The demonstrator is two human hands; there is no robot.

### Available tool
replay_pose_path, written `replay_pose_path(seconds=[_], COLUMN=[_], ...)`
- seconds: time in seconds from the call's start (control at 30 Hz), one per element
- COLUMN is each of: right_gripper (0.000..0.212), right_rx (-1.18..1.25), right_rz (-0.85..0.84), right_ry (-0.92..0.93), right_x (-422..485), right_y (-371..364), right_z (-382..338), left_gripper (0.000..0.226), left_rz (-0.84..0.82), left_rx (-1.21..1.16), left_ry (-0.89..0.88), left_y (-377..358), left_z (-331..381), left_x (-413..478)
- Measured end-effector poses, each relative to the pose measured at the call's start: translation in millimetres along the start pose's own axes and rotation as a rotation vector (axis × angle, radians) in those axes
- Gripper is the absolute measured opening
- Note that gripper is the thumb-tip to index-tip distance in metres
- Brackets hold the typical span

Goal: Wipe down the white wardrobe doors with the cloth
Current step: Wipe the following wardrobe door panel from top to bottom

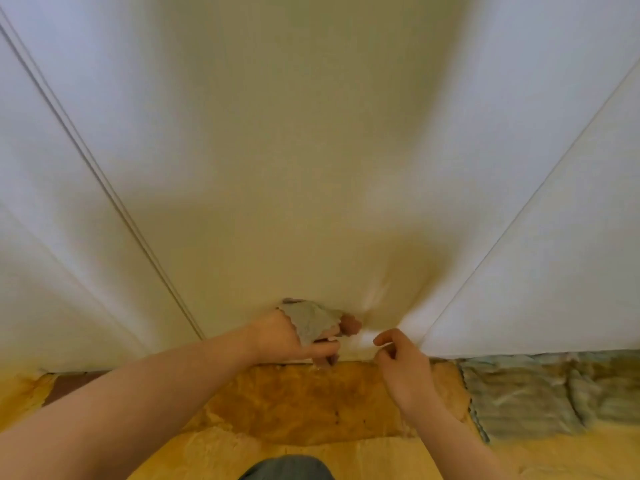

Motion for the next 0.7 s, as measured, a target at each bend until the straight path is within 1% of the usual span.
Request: replay_pose_path(seconds=[0.03, 0.07, 0.1, 0.13, 0.17, 0.2, 0.23, 0.27, 0.3, 0.33, 0.37, 0.43, 0.47, 0.5, 0.57, 0.6, 0.63, 0.67, 0.7], right_gripper=[0.019, 0.019, 0.019, 0.02, 0.02, 0.02, 0.021, 0.021, 0.021, 0.021, 0.021, 0.02, 0.02, 0.02, 0.019, 0.019, 0.019, 0.019, 0.019], right_rx=[0.021, 0.037, 0.046, 0.051, 0.053, 0.058, 0.066, 0.078, 0.091, 0.1, 0.103, 0.1, 0.093, 0.082, 0.068, 0.069, 0.069, 0.069, 0.067], right_rz=[0.011, 0.028, 0.039, 0.054, 0.065, 0.082, 0.095, 0.109, 0.126, 0.138, 0.151, 0.172, 0.179, 0.181, 0.189, 0.195, 0.205, 0.216, 0.225], right_ry=[-0.004, -0.007, -0.006, -0.001, 0.002, 0.008, 0.009, 0.008, 0.01, 0.008, 0.003, -0.008, -0.01, -0.014, -0.026, -0.029, -0.026, -0.022, -0.019], right_x=[-2, -4, -5, -6, -7, -7, -7, -6, -6, -5, -4, -5, -5, -5, -6, -6, -7, -6, -5], right_y=[3, 9, 13, 19, 24, 32, 39, 45, 52, 57, 60, 67, 71, 74, 82, 85, 89, 93, 96], right_z=[-5, -9, -13, -16, -19, -22, -24, -26, -28, -29, -29, -27, -26, -25, -22, -22, -22, -23, -24], left_gripper=[0.021, 0.022, 0.024, 0.032, 0.048, 0.061, 0.067, 0.071, 0.077, 0.085, 0.086, 0.061, 0.056, 0.054, 0.045, 0.049, 0.059, 0.061, 0.047], left_rz=[0.004, -0.005, 0.077, 0.121, 0.109, 0.058, 0.103, 0.069, 0.092, 0.017, -0.04, -0.041, 0.048, 0.165, 0.197, 0.195, 0.158, 0.181, 0.206], left_rx=[-0.067, -0.041, -0.009, 0.092, 0.03, 0.104, 0.091, 0.097, 0.13, 0.188, 0.231, 0.343, 0.459, 0.545, 0.444, 0.426, 0.31, 0.334, 0.398], left_ry=[0.056, 0.002, -0.012, 0.095, 0.198, 0.271, 0.299, 0.348, 0.302, 0.293, 0.258, 0.2, 0.043, -0.146, -0.284, -0.351, -0.433, -0.471, -0.389], left_y=[4, 17, 10, 0, 2, -3, -9, -21, -25, -21, -21, 10, 19, 37, 60, 65, 73, 86, 97], left_z=[8, 23, 14, -7, -9, -14, -22, -37, -45, -45, -41, -8, 2, 32, 67, 75, 83, 93, 96], left_x=[5, 12, 18, 26, 28, 38, 45, 52, 51, 59, 59, 68, 70, 65, 62, 65, 69, 75, 83])
Point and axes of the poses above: each hand's wrist, its own x-axis towards the middle knuckle, its own y-axis out of the back of the hand, z = x × y, the point moved 3 cm from there along x, towards the middle knuckle, and after that the axes turned 6 degrees about z, right-handed, at the moved point
